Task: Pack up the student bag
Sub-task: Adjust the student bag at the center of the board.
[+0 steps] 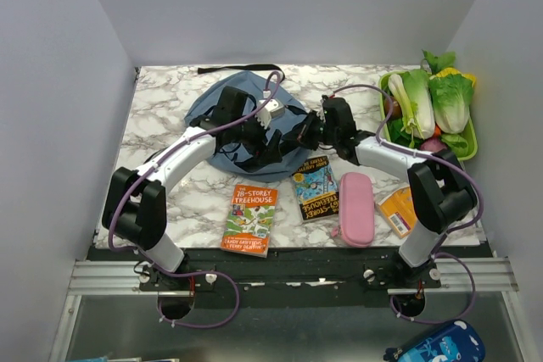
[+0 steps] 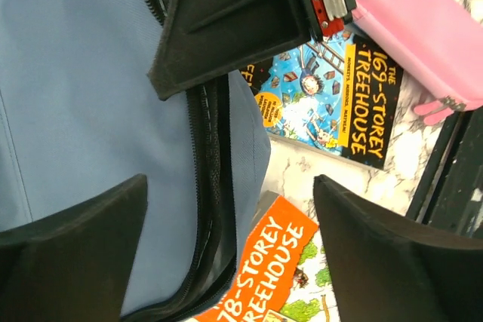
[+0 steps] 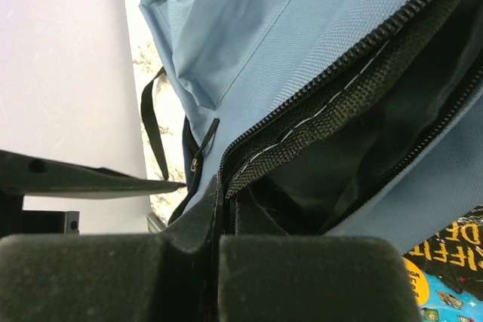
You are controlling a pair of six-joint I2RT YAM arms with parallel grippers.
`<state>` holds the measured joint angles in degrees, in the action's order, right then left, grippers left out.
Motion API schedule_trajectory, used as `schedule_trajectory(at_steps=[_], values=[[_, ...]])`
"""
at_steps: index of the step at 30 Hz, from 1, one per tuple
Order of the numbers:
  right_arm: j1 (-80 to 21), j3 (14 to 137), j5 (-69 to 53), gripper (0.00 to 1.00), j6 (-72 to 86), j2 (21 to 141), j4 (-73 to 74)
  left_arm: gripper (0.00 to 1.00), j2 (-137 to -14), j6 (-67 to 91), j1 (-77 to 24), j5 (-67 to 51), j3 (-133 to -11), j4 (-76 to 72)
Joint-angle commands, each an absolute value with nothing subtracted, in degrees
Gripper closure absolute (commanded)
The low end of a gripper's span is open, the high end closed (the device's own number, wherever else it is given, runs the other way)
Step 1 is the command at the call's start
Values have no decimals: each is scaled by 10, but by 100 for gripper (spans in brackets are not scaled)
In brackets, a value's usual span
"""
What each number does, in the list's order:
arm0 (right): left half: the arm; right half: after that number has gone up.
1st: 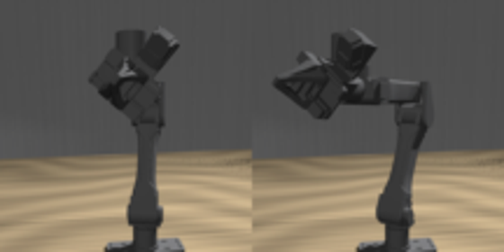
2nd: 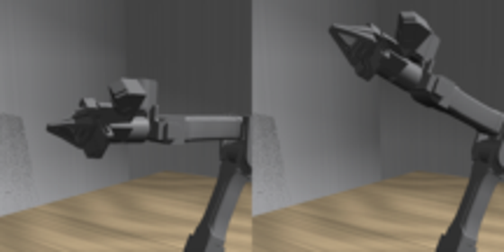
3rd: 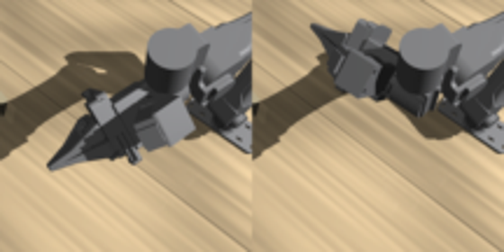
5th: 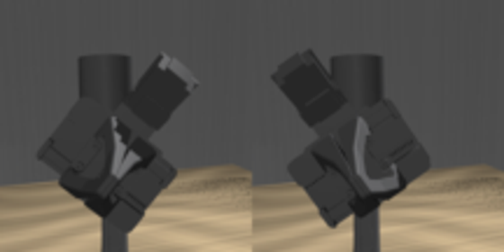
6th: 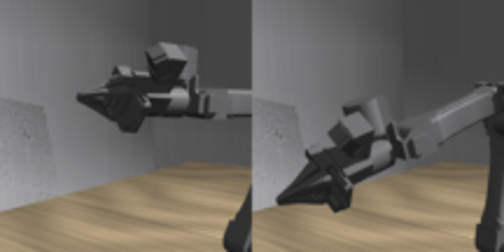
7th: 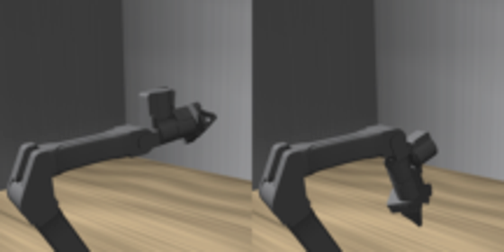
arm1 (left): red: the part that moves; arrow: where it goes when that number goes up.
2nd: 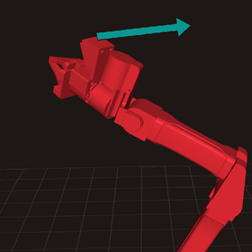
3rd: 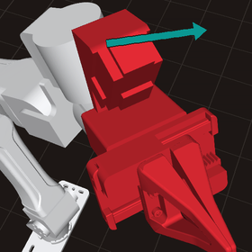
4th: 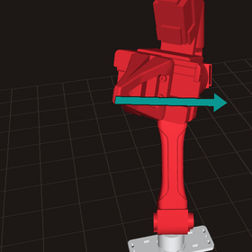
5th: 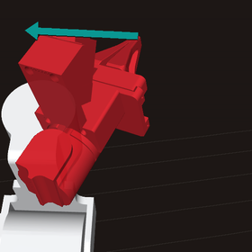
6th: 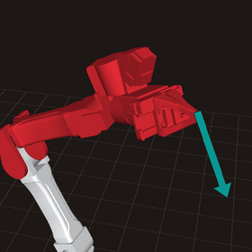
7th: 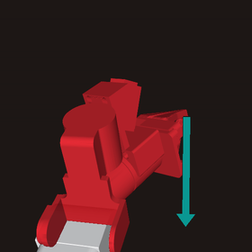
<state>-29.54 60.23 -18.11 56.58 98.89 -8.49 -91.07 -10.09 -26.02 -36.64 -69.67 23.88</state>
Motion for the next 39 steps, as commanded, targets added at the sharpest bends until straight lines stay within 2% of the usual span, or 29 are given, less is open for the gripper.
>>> schedule_trajectory(at_steps=[1, 7, 17, 21, 22, 23, 25, 27, 28, 32, 35, 39], values=[[-292, 630, -185, 99, 560, 968, -91, 1, -892, -106, -267, -347, -692, 237], [-294, 632, -192, 100, 576, 963, -101, 1, -890, -112, -281, -309, -689, 228], [-295, 614, -203, 100, 569, 933, -111, 1, -922, -156, -301, -99, -673, 177], [-296, 609, -201, 100, 557, 929, -104, 27, -923, -153, -298, -84, -677, 172], [-296, 606, -200, 99, 554, 928, -105, 45, -919, -149, -296, -85, -671, 166], [-296, 603, -200, 100, 553, 929, -105, 56, -914, -140, -295, -86, -670, 158], [-297, 595, -203, 99, 552, 930, -112, 74, -908, -132, -295, -87, -673, 158], [-299, 593, -205, 99, 550, 933, -117, 86, -908, -124, -295, -87, -675, 157], [-300, 594, -213, 99, 541, 934, -119, 100, -909, -121, -295, -82, -674, 156], [-302, 571, -193, 49, 503, 905, -102, 100, -908, -110, -291, -50, -675, 138], [-302, 529, -197, 30, 456, 854, -126, 100, -906, -92, -273, -44, -686, 136], [-302, 454, -261, 20, 404, 823, -187, 100, -931, -65, -236, -105, -722, 169]])
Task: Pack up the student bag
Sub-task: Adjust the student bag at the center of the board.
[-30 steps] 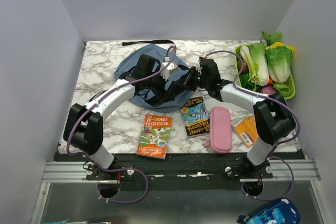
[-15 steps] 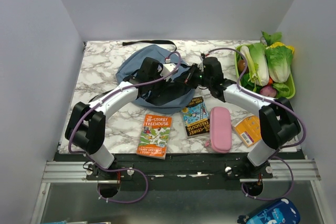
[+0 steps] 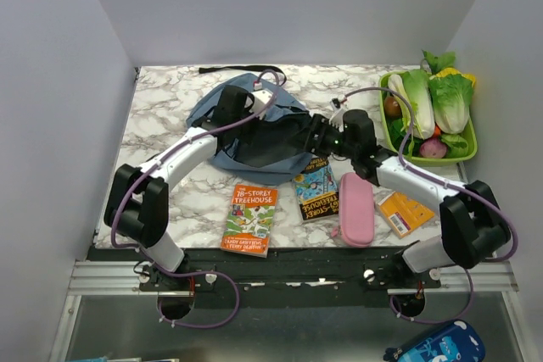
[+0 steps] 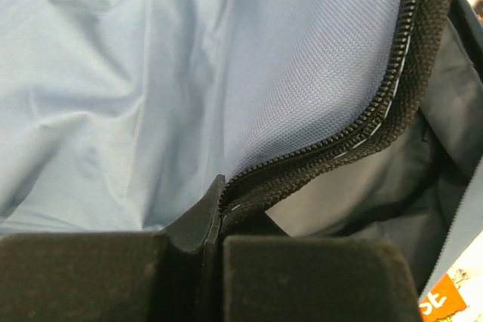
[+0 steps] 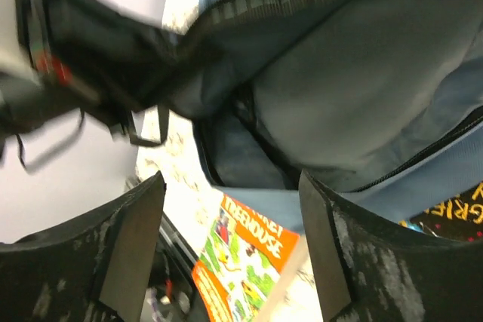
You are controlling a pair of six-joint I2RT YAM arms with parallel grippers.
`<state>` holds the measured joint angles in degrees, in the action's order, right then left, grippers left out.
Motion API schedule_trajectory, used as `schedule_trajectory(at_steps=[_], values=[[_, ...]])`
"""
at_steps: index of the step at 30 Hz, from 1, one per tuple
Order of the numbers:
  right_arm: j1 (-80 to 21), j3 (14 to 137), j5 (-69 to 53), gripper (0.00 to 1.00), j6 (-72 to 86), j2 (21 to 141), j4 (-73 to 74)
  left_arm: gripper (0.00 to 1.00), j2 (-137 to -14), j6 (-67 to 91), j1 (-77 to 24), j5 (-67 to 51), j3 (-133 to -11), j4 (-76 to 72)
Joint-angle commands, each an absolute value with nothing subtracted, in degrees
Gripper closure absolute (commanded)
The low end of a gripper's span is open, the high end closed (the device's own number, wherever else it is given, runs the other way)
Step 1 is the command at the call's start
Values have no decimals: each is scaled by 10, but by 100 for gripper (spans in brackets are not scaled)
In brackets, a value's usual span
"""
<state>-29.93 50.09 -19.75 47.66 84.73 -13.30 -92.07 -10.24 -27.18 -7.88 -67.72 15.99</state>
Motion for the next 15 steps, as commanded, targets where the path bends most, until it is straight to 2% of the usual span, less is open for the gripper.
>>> schedule_trajectory(at_steps=[1, 3, 9, 15], values=[[-307, 460, -305, 19, 389, 832, -171, 100, -933, -61, -230, -114, -720, 168], [-326, 468, -330, 18, 361, 862, -135, 100, -932, -61, -230, -114, -711, 156], [-433, 509, -237, 17, 244, 913, -21, 100, -934, -52, -230, -130, -700, 156], [-469, 484, -157, 16, 190, 914, -35, 100, -940, -52, -229, -134, -704, 159]])
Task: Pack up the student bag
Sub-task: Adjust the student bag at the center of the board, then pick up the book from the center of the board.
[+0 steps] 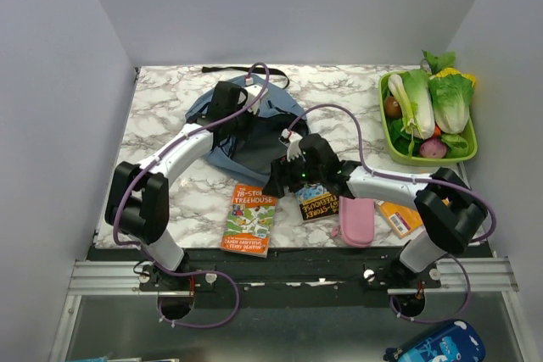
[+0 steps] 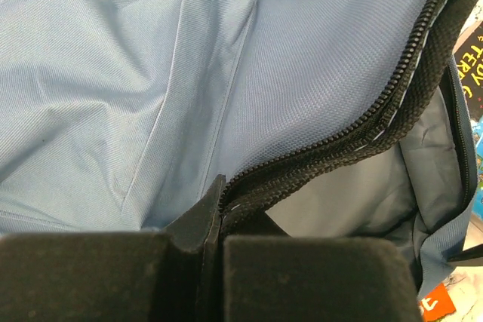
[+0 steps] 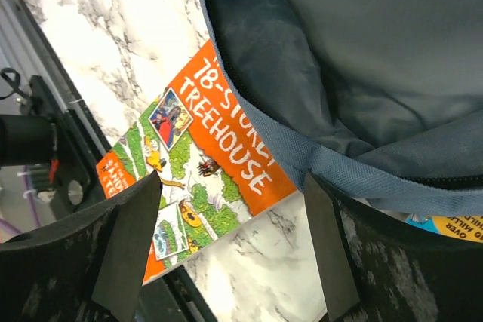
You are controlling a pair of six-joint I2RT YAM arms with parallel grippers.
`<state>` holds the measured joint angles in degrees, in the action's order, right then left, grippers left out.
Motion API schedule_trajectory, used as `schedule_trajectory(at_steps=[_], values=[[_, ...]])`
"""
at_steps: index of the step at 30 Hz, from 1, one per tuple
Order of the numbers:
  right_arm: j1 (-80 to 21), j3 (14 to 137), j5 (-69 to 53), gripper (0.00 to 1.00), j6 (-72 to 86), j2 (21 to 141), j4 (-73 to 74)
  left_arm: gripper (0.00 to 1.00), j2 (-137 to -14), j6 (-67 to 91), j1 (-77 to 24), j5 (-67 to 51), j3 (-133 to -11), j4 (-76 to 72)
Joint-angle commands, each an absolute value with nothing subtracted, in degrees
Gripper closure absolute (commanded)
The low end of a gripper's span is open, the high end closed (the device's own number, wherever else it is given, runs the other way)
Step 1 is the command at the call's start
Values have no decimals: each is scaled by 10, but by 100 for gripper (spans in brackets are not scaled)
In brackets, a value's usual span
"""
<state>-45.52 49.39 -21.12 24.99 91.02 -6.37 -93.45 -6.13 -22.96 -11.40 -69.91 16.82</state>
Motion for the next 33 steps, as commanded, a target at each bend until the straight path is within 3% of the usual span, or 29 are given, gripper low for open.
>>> schedule_trajectory(at_steps=[1, 7, 11, 15, 19, 33], values=[[-480, 481, -136, 16, 185, 902, -40, 100, -944, -49, -227, -133, -711, 160], [-488, 418, -34, 14, 171, 780, -55, 100, -980, -30, -206, -131, -760, 154], [-487, 439, -75, 14, 172, 752, -2, 100, -1010, -19, -200, -137, -800, 153], [-488, 438, -143, 13, 190, 803, 36, 100, -1014, -7, -200, -147, -809, 149], [-492, 431, -172, 12, 208, 867, -18, 100, -1004, -6, -200, -157, -795, 147], [-500, 522, -148, 8, 237, 1010, -38, 100, -979, -17, -199, -178, -776, 156]])
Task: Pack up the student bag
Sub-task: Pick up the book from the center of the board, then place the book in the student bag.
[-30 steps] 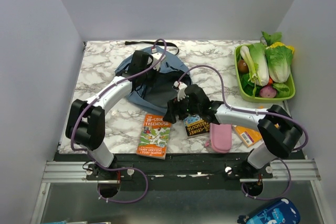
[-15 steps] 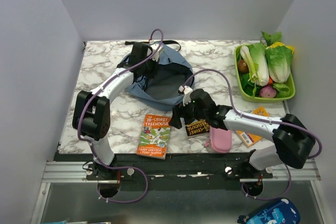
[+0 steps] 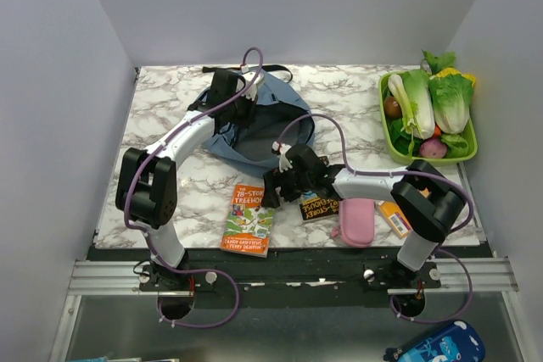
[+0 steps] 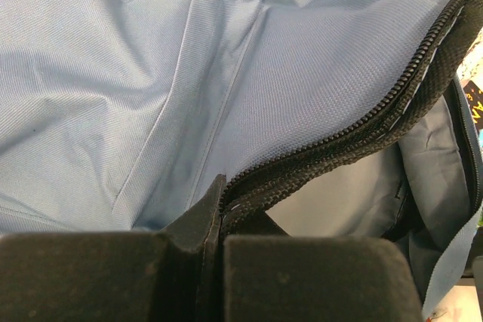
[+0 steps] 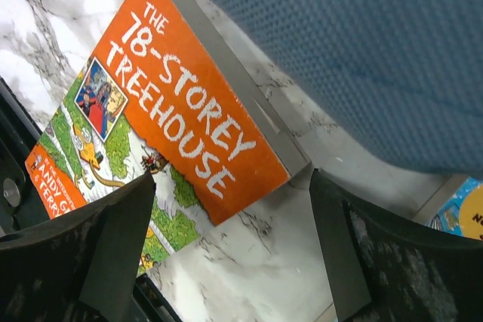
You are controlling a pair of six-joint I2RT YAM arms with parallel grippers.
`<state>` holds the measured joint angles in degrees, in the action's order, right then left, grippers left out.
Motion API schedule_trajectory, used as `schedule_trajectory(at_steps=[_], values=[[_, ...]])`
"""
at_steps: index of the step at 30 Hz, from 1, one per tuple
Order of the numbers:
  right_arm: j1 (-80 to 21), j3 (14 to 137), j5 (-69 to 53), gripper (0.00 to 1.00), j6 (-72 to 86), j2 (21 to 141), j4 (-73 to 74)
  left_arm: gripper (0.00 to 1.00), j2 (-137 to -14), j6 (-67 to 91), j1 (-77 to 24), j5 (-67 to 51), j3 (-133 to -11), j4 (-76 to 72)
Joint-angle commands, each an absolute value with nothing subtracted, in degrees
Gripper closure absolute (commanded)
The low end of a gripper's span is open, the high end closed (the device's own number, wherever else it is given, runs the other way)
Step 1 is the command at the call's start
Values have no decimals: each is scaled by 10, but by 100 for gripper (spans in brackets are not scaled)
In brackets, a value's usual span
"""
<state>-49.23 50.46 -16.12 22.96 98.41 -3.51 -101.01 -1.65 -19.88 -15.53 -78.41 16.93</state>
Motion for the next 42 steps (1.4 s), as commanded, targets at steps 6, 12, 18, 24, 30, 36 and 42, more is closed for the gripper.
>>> schedule_trajectory(at_steps=[6, 12, 18, 24, 30, 36, 42], values=[[-504, 534, -113, 27, 240, 1034, -20, 100, -974, -22, -192, -182, -771, 157], [-526, 534, -43, 76, 229, 1045, 22, 100, -969, -28, -185, -184, -769, 161], [-528, 527, -46, 99, 215, 1013, 21, 100, -967, -30, -182, -185, -764, 163], [-528, 532, -91, 99, 187, 918, 5, 100, -963, -34, -180, -177, -756, 163], [-526, 567, -68, 99, 164, 782, -4, 100, -970, -32, -178, -179, -757, 162], [-443, 587, -66, 99, 208, 725, 33, 100, -959, -27, -177, -186, -739, 155], [-301, 614, -100, 99, 293, 781, 69, 100, -937, -25, -177, -199, -710, 146]])
